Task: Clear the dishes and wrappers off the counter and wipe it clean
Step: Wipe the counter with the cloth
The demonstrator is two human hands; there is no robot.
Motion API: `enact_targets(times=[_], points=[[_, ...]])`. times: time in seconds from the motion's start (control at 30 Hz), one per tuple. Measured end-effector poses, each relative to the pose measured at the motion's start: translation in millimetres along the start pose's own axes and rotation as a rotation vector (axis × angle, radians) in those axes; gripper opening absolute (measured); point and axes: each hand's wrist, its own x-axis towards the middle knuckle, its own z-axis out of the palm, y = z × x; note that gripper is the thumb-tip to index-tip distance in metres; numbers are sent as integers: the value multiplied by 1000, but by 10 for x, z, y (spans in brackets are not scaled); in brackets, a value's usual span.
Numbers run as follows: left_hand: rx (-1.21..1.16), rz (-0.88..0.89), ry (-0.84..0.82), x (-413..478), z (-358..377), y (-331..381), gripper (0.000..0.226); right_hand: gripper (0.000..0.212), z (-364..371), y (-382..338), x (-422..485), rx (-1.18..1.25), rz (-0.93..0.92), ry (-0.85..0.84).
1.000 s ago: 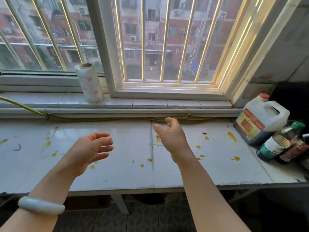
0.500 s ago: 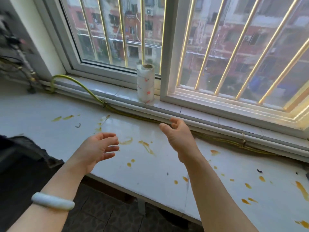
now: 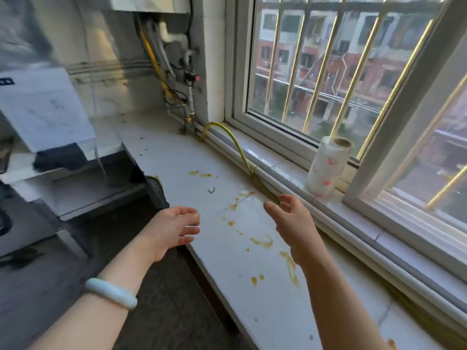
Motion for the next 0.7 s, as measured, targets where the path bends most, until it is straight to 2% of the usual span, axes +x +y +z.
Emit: enact_targets(times=[0.37, 0.7], points=[[-128, 3, 206, 450, -1063, 177, 20, 56, 1142, -542, 625, 6, -81, -196], [-142, -67, 307, 1494, -2744, 287, 16, 57, 2996, -1088, 1360, -41, -78, -246]])
